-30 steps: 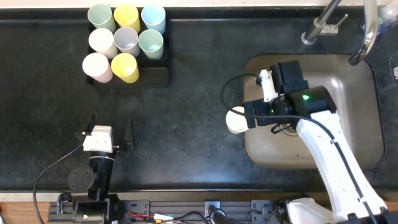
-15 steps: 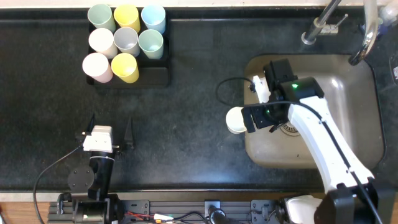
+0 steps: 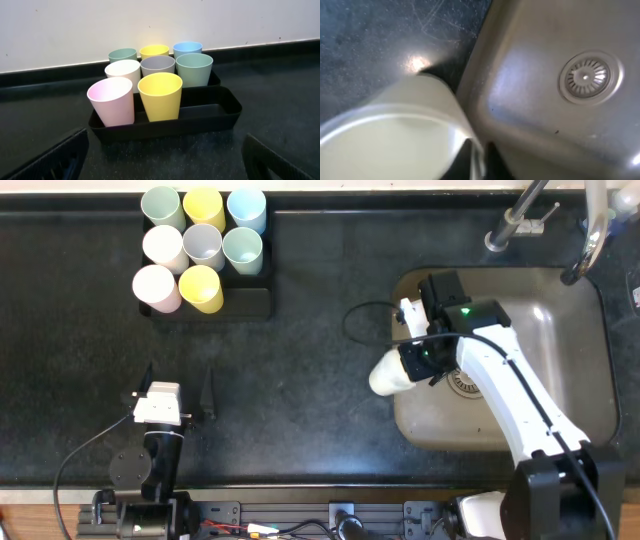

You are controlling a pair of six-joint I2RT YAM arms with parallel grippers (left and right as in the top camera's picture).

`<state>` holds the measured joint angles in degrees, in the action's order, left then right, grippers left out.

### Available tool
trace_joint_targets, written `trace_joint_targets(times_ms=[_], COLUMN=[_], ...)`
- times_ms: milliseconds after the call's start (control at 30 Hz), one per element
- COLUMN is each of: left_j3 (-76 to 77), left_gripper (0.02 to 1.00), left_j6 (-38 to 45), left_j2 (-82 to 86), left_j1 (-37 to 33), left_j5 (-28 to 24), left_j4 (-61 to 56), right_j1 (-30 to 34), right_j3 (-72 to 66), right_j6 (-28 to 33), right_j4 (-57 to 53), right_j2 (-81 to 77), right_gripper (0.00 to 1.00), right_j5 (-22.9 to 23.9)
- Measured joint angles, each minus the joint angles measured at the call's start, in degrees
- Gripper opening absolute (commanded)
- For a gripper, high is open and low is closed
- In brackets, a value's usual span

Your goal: Store Cups

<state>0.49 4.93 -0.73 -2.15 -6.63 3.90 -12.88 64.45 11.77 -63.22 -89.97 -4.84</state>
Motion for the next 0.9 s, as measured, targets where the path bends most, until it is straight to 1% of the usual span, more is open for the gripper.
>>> trace_joint_targets(times_ms=[67,167,267,400,567,700,767,900], left_j3=[0.00,0.00,0.00,0.00,0.00,0.00,0.00,0.00], left_gripper=[0.998,0.998,0.996,0.998,0.998,0.998,0.998,0.998], left_j6=[0.00,0.00,0.00,0.00,0.00,0.00,0.00,0.00], left_j2=[0.00,0.00,0.00,0.00,0.00,0.00,0.00,0.00], left_j1=[0.00,0.00,0.00,0.00,0.00,0.00,0.00,0.00], left_j5=[0.00,0.00,0.00,0.00,0.00,0.00,0.00,0.00], left_j4=[0.02,0.00,0.00,0.00,0.00,0.00,0.00,0.00], right_j1=[-0.26,-1.01,-1.68,-3.76,-8.59,-13.60,-15.96,-20.00], right_j3=[0.85,1.33,3.54,14.53,34.36,46.38,52.04,63.93], right_j6=[0.02,0.07,0.07,0.02,0.07,0.09,0.07,-1.16], right_j4=[-0.26,-0.83,-4.52,-9.94,-8.11,-4.26,-2.99,-1.05], right_j2=[0.09,0.07,-0.46,-0.96,-0.96,-1.57,-3.50,-12.04], right_gripper=[0.042,0.042,0.042,0.042,0.045,0.042,0.040,0.040], right_j5=[-1.57,-1.77,-1.77,-1.57,1.20,5.86,7.69,9.77])
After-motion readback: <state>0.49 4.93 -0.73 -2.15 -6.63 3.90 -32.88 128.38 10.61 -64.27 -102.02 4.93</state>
